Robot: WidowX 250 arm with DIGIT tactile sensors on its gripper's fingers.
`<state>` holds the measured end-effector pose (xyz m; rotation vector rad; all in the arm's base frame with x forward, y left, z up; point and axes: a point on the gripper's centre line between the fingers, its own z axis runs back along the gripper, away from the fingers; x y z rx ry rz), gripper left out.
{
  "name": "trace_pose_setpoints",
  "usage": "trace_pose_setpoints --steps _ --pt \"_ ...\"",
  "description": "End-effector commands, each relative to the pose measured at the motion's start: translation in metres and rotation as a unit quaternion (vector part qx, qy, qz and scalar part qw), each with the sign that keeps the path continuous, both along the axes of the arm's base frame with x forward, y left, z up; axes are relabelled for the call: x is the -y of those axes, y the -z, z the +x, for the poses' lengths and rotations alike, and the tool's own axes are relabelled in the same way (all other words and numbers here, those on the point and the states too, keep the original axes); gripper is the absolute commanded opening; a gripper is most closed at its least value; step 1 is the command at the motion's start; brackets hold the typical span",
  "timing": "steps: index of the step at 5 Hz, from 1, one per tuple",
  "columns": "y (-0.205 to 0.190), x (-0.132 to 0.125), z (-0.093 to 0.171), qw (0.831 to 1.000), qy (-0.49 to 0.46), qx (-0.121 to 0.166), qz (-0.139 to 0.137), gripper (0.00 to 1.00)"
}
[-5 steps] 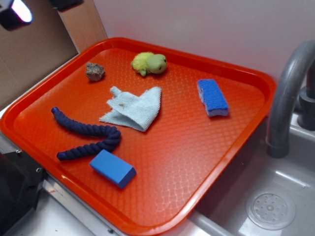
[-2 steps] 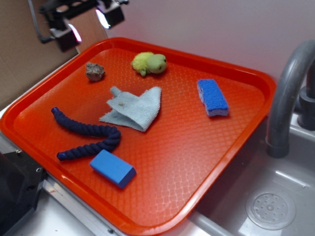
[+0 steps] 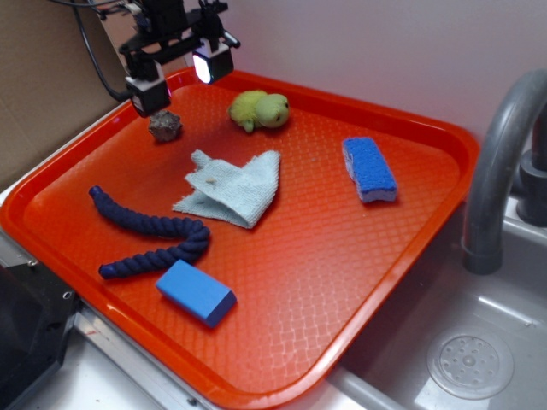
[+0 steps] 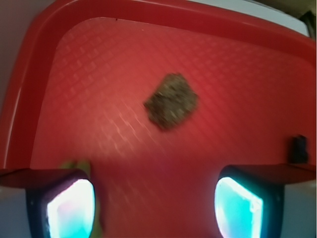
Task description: Grab the rock.
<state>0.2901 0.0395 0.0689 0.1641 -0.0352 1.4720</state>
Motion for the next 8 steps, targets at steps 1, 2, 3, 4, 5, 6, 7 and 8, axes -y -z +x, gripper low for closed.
trace_pose_setpoints --steps 1,2,3,4,5,6,7,8 --pt "0.004 -0.052 -0.028 0.999 -0.041 0.03 0.0 1.0" --pt "0.02 -0.06 -0.031 0.999 -0.033 0.023 -0.01 1.0" --pt "0.046 -0.062 -0.019 0.998 0.002 0.047 -0.04 1.0" --pt "0.06 -0.066 0.002 0.994 0.013 0.091 -0.059 1.0" --pt "0.064 -0.075 0.003 0.994 0.016 0.09 -0.06 0.0" --pt "0.043 -0.079 0.003 0.992 0.06 0.087 -0.062 0.0" --pt "0.018 -0.074 0.01 0.986 0.15 0.078 -0.014 0.0" --pt "-0.007 -0.053 0.016 0.961 0.273 0.05 -0.005 0.0"
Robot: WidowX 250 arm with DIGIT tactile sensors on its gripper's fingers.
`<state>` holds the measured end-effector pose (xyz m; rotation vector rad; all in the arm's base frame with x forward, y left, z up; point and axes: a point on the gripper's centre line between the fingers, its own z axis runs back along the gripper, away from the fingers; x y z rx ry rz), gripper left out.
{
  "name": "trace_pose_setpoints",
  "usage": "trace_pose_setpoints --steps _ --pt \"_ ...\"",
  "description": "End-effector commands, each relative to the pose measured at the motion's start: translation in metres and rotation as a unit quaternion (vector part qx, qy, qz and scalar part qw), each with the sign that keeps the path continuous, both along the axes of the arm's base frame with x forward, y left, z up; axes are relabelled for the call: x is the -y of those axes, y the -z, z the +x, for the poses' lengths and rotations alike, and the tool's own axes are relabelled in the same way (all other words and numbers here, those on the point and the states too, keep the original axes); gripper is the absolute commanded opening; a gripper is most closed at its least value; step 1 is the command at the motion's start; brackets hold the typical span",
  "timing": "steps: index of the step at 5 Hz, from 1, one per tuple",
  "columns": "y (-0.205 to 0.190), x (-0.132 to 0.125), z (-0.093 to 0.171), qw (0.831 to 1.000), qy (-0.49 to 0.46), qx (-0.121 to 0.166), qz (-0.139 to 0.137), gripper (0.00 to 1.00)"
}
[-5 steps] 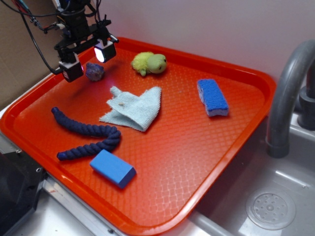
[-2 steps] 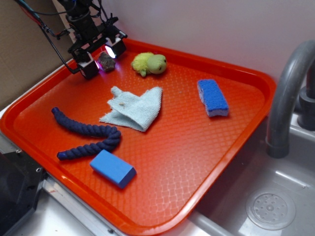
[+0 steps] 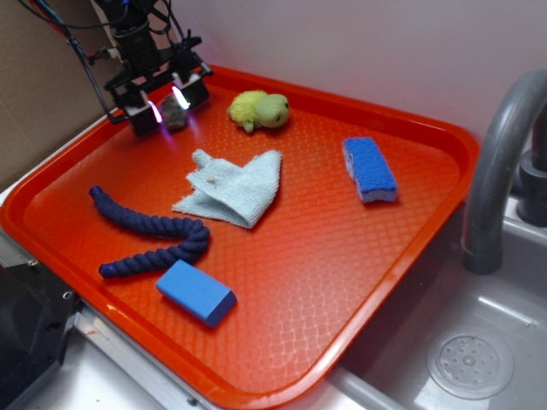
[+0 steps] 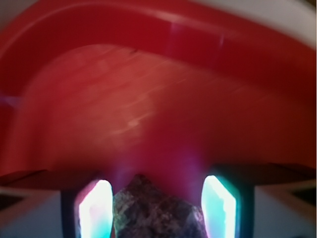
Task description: Grab the rock.
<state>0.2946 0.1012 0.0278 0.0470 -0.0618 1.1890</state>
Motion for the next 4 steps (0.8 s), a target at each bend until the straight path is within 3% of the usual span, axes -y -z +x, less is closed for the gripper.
trace_pose_setpoints --steps 1,2,3,4 --pt "-0.073 0.034 0.001 0.965 0.253 0.034 0.053 0.0" --pt "-0.096 0.07 -0.021 0.927 0.372 0.02 0.036 0.0" --pt "-0.122 0.102 -0.045 0.874 0.485 0.011 0.033 0.0" --pt "-0.153 0.126 -0.054 0.846 0.531 0.036 0.02 0.0"
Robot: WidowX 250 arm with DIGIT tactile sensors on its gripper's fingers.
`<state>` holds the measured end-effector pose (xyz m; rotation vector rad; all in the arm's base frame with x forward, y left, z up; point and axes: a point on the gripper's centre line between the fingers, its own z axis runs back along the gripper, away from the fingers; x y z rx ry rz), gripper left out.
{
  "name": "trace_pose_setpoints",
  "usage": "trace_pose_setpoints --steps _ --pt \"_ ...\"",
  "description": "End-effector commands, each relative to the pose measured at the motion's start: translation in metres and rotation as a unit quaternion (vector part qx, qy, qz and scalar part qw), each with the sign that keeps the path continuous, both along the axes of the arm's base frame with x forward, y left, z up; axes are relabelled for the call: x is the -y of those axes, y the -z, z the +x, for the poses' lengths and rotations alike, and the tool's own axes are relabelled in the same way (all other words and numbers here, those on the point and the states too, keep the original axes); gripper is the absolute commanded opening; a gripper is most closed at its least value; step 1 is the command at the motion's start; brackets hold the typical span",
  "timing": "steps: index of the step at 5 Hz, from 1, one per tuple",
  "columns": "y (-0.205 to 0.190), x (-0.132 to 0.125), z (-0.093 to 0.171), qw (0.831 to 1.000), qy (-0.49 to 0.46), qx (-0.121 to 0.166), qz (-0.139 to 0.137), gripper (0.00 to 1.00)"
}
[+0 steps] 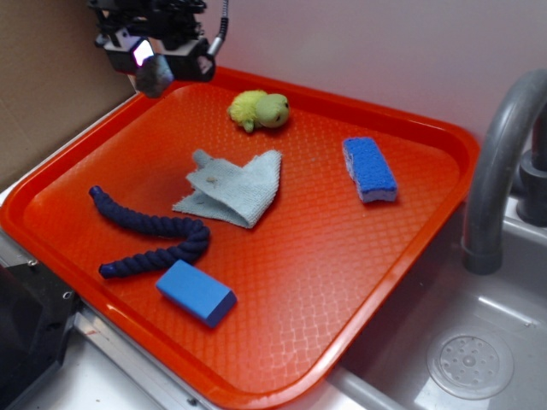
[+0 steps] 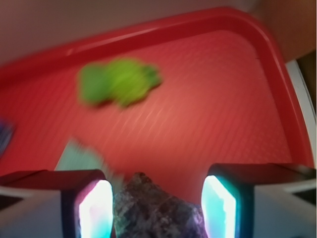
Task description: Grab the rock.
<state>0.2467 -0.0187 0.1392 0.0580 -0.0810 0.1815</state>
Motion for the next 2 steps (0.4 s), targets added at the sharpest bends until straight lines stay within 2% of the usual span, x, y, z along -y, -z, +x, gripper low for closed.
trace_pose_setpoints --steps 1,2 --pt "-0.081 0.016 0.009 0.993 0.042 0.101 -0.042 0.0" --pt "-0.07 -0.001 0.039 0.995 -0.005 0.085 -0.044 0.0"
